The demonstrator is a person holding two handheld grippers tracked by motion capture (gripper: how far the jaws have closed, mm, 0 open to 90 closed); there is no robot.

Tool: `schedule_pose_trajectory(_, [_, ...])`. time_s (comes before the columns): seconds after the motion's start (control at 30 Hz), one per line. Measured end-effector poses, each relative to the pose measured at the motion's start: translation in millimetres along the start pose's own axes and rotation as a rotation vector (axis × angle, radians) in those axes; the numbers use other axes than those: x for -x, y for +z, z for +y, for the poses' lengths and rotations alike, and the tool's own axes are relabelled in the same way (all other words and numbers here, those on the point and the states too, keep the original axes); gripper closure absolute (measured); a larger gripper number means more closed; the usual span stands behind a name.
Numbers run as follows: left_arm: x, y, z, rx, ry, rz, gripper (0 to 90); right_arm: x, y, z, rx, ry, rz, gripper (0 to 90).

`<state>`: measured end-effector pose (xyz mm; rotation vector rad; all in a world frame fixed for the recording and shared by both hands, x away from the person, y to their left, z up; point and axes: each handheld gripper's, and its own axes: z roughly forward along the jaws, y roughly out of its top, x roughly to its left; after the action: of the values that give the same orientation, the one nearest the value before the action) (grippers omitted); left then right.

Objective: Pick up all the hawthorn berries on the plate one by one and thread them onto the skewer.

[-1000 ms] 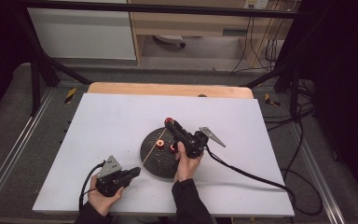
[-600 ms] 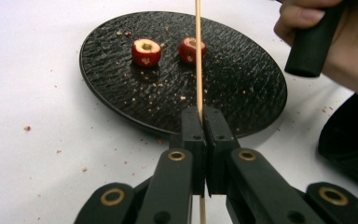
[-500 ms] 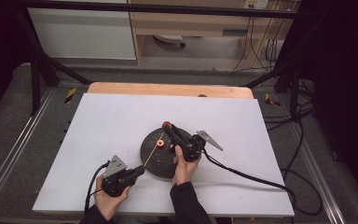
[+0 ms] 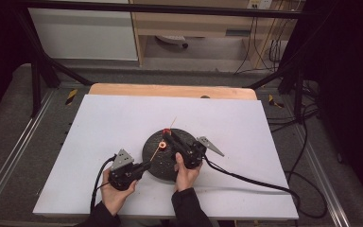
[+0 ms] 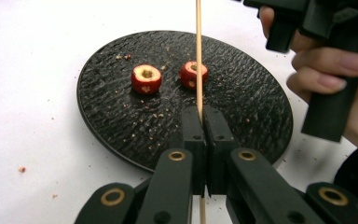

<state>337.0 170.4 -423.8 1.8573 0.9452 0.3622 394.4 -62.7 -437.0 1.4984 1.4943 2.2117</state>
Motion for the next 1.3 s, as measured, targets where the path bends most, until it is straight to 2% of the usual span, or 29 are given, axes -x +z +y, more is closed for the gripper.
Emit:
schedule_pose_trajectory(0.1, [-1.8,1.5,-0.1,-0.003,-0.002,-0.011,88.4,-0.7,-1.1,-3.2,-0.011,-0.005,0.003,61.6])
schedule_pose_trajectory(0.27, [-1.5,7.5,1.5,-0.011,-0.014,-0.011,88.4,-0.1,-4.3,-15.6,-0.059,-0.018,0.002,61.6])
schedule_pose_trajectory(0.43, [-2.9,11.8,5.9,-0.006,-0.015,-0.016,88.4,-0.9,-5.5,-17.0,-0.079,-0.027,0.003,61.6])
schedule_pose_trajectory(0.7, [-2.4,14.3,4.1,-0.017,-0.002,-0.024,88.5,-3.5,-11.1,-25.5,-0.141,-0.051,0.007,61.6])
schedule_pose_trajectory(1.0, [-1.9,14.1,0.9,-0.03,0.013,-0.031,88.5,-4.3,-13.8,-29.6,-0.165,-0.071,0.0,61.0])
schedule_pose_trajectory(1.07, [-2.4,13.4,0.6,-0.03,0.009,-0.046,88.5,-4.8,-14.3,-28.8,-0.175,-0.086,-0.012,55.2])
schedule_pose_trajectory(1.1, [-2.2,12.0,0.0,-0.032,0.022,-0.045,88.6,-5.5,-14.6,-28.0,-0.18,-0.083,-0.016,52.7])
schedule_pose_trajectory(1.13, [-2.2,12.0,0.0,-0.032,0.022,-0.045,88.5,-5.5,-14.6,-28.0,-0.18,-0.083,-0.016,52.7])
schedule_pose_trajectory(1.2, [-2.2,10.0,-1.4,-0.035,0.032,-0.045,88.5,-6.8,-16.4,-24.8,-0.181,-0.12,-0.016,45.2])
schedule_pose_trajectory(1.23, [-2.6,8.8,-2.3,-0.036,0.034,-0.043,88.5,-6.8,-16.4,-24.8,-0.181,-0.12,-0.016,45.2])
schedule_pose_trajectory(1.3, [-4.7,5.7,-3.9,-0.038,0.036,-0.042,88.6,-9.1,-18.8,-18.9,-0.203,-0.145,-0.018,35.9])
